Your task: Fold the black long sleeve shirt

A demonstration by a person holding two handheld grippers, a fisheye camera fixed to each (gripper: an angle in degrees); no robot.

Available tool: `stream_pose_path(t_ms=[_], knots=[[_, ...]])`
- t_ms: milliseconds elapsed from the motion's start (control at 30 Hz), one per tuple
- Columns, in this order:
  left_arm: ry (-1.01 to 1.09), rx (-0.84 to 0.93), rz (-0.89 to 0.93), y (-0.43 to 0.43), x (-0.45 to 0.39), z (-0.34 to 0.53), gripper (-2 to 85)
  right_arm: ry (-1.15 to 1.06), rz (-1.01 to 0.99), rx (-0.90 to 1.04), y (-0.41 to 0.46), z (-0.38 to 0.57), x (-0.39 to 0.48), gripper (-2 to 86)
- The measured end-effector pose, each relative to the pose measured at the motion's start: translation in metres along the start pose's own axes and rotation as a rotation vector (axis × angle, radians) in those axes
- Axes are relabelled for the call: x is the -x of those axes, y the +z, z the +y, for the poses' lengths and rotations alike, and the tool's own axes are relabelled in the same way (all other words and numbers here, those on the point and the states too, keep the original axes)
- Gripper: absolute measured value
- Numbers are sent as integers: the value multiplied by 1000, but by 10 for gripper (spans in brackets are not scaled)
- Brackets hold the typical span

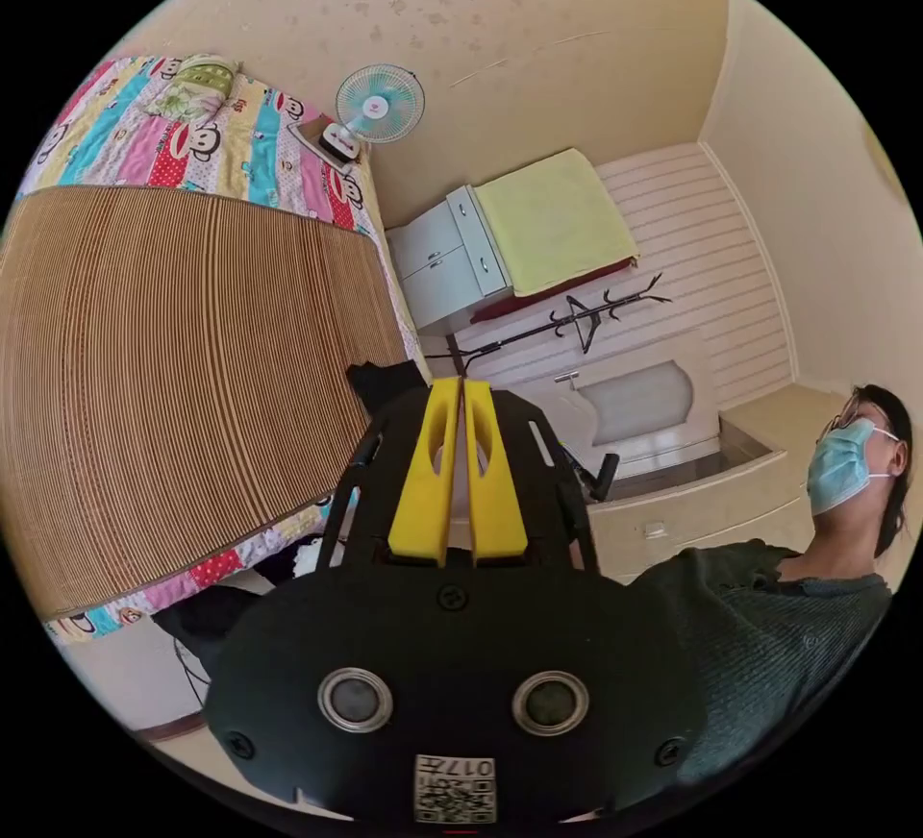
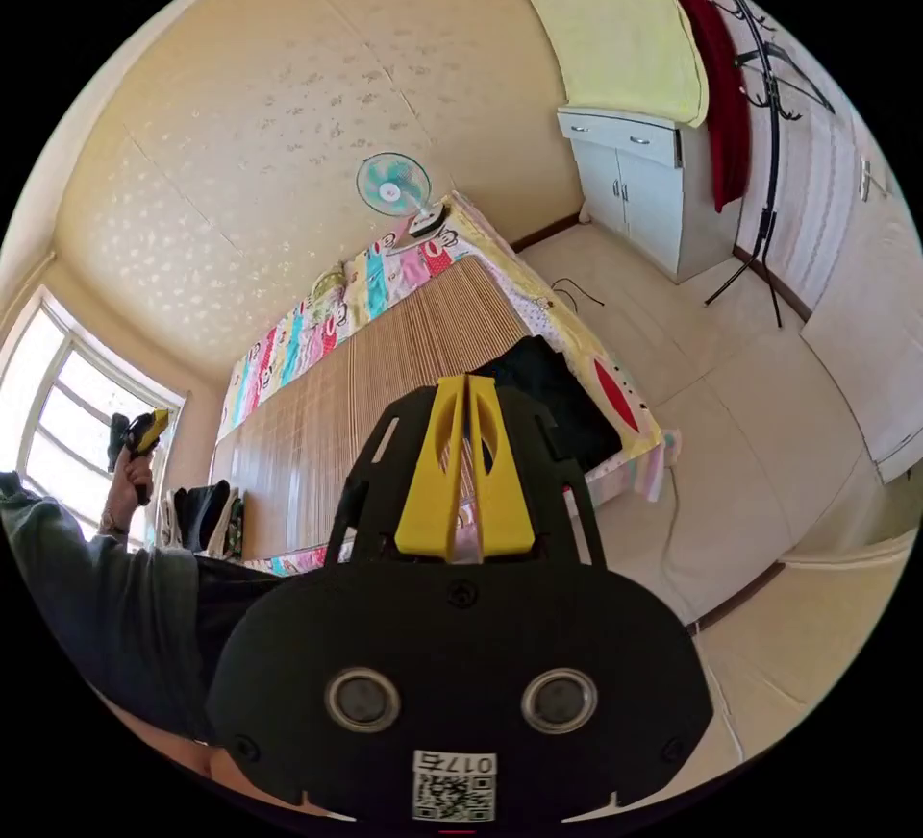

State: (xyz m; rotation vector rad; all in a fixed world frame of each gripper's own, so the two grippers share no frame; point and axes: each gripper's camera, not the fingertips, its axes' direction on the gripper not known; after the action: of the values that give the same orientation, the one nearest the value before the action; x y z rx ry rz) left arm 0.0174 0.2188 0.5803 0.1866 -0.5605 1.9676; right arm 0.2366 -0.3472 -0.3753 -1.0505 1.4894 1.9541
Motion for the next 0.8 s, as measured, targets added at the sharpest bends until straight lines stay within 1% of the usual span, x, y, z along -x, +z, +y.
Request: stream_pose_path(t_ms=[100, 200, 267, 400, 533, 567, 600, 700, 767, 800], knots=[[-17, 6, -95, 11, 1, 0, -10, 77, -48, 95, 53, -39, -40, 10], [-63, -26, -196, 13, 11, 2, -10, 94, -14, 179, 108, -77, -72, 20], [-99, -51, -232, 14, 20, 3, -10, 119, 40, 286, 154, -110, -98, 39], [-167, -85, -268, 25, 36, 0, -10, 83, 89, 394, 211, -157, -123, 65], [-162, -56, -320, 41, 45, -14, -10, 32, 137, 549, 265, -194, -143, 81], [-171, -50, -331, 46, 48, -20, -10, 35, 120, 624, 281, -196, -149, 79], [-173, -53, -335, 50, 52, -26, -10, 35, 105, 638, 285, -196, -150, 78], [-181, -63, -328, 60, 62, -42, -8, 7, 56, 603, 273, -200, -151, 51], [-196, -72, -316, 67, 69, -51, -4, -15, -155, 592, 253, -197, -148, 39], [-206, -72, -302, 73, 74, -56, 1, -28, -215, 593, 248, -195, -146, 38]])
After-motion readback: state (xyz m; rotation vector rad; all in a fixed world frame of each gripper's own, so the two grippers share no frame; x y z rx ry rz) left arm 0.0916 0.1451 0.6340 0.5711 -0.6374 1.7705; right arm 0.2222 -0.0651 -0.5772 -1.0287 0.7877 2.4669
